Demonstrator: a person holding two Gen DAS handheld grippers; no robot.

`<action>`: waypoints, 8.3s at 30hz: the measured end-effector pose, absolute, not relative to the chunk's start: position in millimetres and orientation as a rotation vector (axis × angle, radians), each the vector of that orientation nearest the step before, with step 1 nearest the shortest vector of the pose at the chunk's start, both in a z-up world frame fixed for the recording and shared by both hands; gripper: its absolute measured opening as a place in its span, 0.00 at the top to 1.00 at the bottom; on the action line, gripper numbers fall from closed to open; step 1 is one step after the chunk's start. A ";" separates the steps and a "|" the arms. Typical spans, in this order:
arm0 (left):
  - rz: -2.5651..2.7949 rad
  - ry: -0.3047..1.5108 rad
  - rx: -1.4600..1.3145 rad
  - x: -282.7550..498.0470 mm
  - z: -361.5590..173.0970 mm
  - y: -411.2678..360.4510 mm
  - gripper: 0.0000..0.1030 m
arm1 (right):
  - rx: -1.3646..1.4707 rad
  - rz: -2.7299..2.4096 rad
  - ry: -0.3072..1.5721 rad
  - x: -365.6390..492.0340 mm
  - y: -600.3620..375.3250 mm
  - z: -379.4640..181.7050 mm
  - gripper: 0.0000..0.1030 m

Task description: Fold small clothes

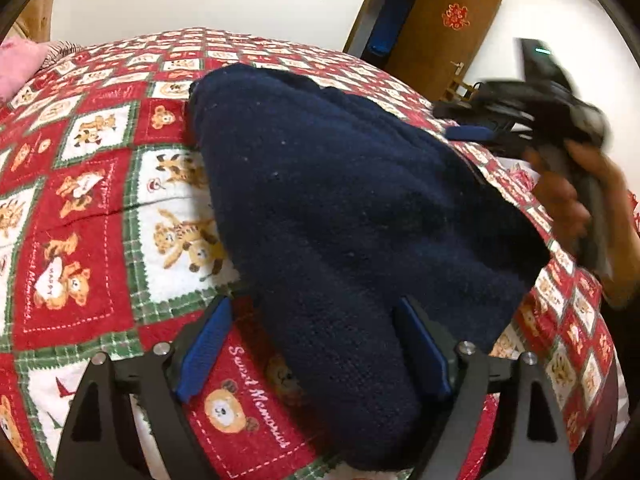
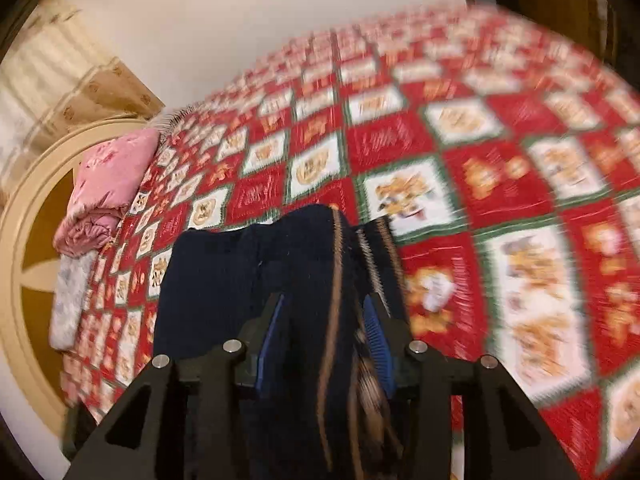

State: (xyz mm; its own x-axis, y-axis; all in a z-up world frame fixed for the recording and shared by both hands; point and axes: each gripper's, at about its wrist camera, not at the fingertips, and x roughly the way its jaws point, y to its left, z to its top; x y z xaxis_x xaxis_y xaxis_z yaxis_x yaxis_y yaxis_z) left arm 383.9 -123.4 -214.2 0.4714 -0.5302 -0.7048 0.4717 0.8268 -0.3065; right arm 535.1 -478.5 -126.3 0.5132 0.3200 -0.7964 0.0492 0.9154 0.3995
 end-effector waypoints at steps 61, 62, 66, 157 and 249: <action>-0.605 0.883 -0.055 383.0 -220.2 -120.0 0.02 | 0.032 0.209 0.959 375.8 -433.5 -163.4 0.76; -0.603 0.885 -0.050 383.2 -220.6 -120.6 0.02 | 0.025 0.208 0.964 374.7 -433.0 -163.1 0.76; -0.596 0.888 -0.039 383.2 -221.0 -122.1 0.01 | -0.019 0.211 0.981 381.2 -427.0 -163.8 0.76; -0.473 0.821 -0.077 427.0 -142.9 -140.2 0.63 | 0.563 0.368 0.888 475.6 -480.6 -144.8 0.83; -0.332 0.644 -0.339 266.2 -80.0 66.2 0.64 | 0.432 0.965 0.869 402.0 -253.3 -57.0 0.66</action>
State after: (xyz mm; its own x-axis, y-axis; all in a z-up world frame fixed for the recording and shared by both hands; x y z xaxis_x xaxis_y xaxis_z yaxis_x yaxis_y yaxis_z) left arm 266.2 66.2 -80.0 0.7510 -0.4014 -0.5242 0.1945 0.8932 -0.4053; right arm 402.0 -253.3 -57.0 0.2809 0.8508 -0.4442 -0.5306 0.5233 0.6668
